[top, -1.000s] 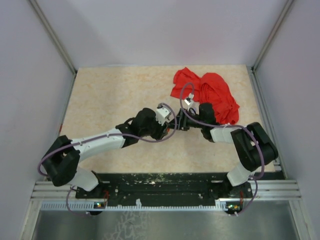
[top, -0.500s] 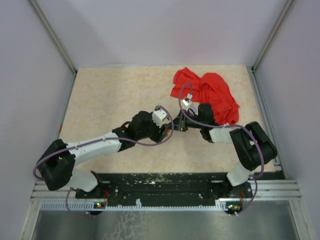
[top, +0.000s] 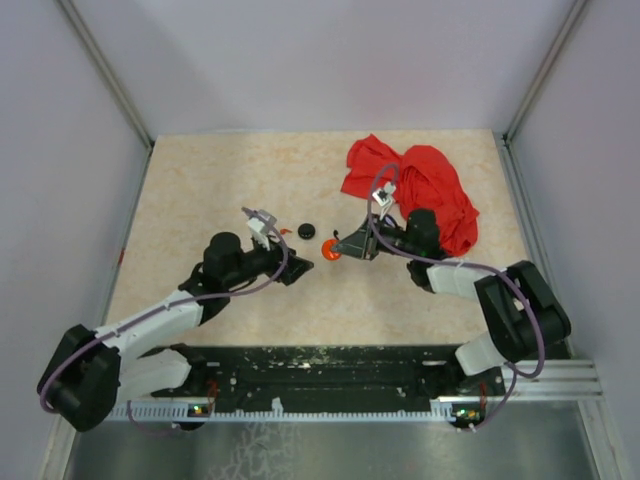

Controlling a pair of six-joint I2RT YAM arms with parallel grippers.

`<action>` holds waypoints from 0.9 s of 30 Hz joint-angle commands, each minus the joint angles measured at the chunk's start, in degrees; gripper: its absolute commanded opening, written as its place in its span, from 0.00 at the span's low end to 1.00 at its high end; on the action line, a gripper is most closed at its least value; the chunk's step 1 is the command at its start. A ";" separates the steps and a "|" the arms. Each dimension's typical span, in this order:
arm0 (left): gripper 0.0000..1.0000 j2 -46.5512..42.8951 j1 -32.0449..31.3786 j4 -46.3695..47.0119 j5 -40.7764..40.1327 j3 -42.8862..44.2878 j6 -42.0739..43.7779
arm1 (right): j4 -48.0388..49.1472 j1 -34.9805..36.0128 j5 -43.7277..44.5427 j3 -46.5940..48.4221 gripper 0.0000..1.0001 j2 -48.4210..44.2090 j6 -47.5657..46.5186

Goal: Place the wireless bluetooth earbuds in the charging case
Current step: Open the charging case.

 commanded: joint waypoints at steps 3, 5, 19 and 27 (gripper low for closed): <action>0.78 -2.32 5.47 22.40 14.39 -7.19 -16.32 | 10.88 0.82 -0.72 -1.41 0.05 -3.93 2.71; 0.78 -1.48 5.88 26.16 15.99 -7.69 -18.91 | 11.68 1.31 -0.87 -1.30 0.05 -4.42 3.06; 0.65 9.74 7.65 51.15 23.54 -9.21 -32.86 | 16.31 3.66 -2.89 -1.05 0.06 -5.29 5.02; 0.54 14.64 7.70 58.14 25.50 -8.50 -36.47 | 20.49 4.42 -3.90 -1.11 0.06 -4.41 7.21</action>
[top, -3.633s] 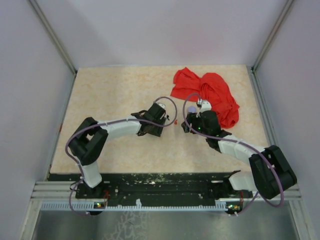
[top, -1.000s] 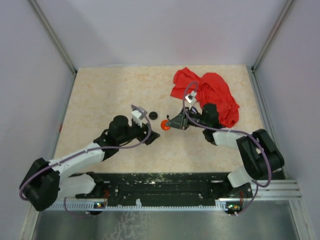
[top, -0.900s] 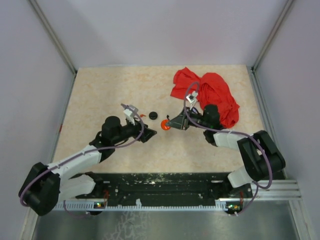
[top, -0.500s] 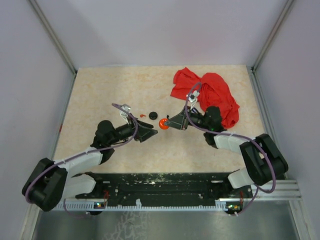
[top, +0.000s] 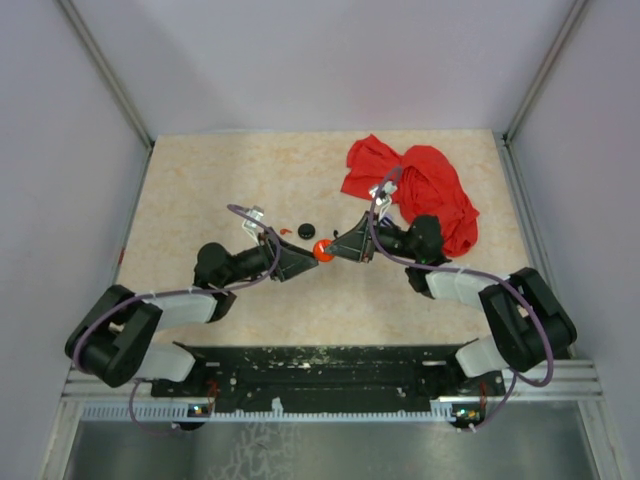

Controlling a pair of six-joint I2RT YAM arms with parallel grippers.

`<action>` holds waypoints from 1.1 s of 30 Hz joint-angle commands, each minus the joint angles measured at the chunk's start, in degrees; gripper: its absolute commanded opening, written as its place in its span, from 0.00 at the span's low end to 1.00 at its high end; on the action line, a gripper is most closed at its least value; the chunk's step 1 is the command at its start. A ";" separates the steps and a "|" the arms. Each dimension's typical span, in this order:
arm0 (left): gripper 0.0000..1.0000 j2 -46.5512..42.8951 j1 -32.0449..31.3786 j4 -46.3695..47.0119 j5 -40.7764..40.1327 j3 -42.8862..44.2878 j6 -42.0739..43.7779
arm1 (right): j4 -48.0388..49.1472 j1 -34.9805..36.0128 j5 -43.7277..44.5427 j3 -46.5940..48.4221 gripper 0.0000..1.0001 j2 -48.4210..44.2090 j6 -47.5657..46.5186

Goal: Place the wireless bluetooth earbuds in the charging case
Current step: Open the charging case.

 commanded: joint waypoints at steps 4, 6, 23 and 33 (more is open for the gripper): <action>0.53 1.29 0.29 7.26 2.02 0.40 -2.69 | 7.22 1.61 -1.81 0.89 0.06 -0.71 1.36; 0.53 1.17 0.36 7.26 2.00 0.52 -2.88 | 7.31 2.22 -2.01 1.06 0.06 -0.38 1.26; 0.00 0.03 0.78 8.74 2.45 -0.23 -4.18 | 5.88 3.53 -1.67 1.68 0.26 -0.42 -0.36; 0.00 0.28 2.04 16.90 3.50 -2.02 -9.78 | -2.35 3.43 0.96 1.71 0.38 -3.83 -5.98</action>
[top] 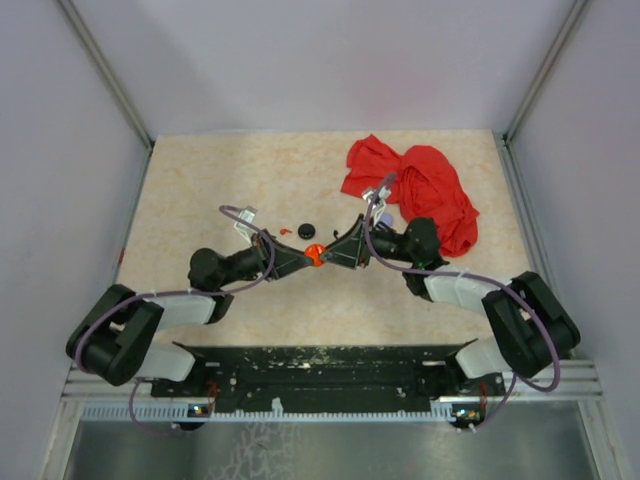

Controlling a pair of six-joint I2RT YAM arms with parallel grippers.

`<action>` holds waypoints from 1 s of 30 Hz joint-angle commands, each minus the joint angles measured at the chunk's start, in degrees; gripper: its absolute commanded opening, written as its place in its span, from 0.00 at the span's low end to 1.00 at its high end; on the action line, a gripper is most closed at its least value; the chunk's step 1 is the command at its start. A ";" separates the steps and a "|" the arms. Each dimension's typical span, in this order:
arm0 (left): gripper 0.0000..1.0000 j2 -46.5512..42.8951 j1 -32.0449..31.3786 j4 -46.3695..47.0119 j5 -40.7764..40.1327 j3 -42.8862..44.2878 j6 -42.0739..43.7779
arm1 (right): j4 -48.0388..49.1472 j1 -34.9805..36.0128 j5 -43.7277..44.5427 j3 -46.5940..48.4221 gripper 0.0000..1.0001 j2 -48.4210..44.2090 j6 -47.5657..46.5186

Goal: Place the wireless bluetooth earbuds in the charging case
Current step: Open the charging case.

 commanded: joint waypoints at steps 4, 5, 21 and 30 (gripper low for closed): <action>0.00 -1.05 0.58 9.22 1.78 -0.62 -3.48 | -2.60 0.21 1.39 1.58 0.38 -2.94 -4.01; 0.00 -1.27 0.63 9.26 1.89 -0.62 -3.52 | -2.64 0.05 1.39 1.50 0.38 -2.95 -4.05; 0.00 -2.78 0.62 6.49 3.20 0.13 -2.39 | -9.11 -2.53 3.57 1.70 0.38 -5.12 -6.86; 0.00 -3.53 0.57 2.38 2.44 0.61 0.96 | -13.34 -2.07 3.10 2.29 0.40 -9.74 -9.07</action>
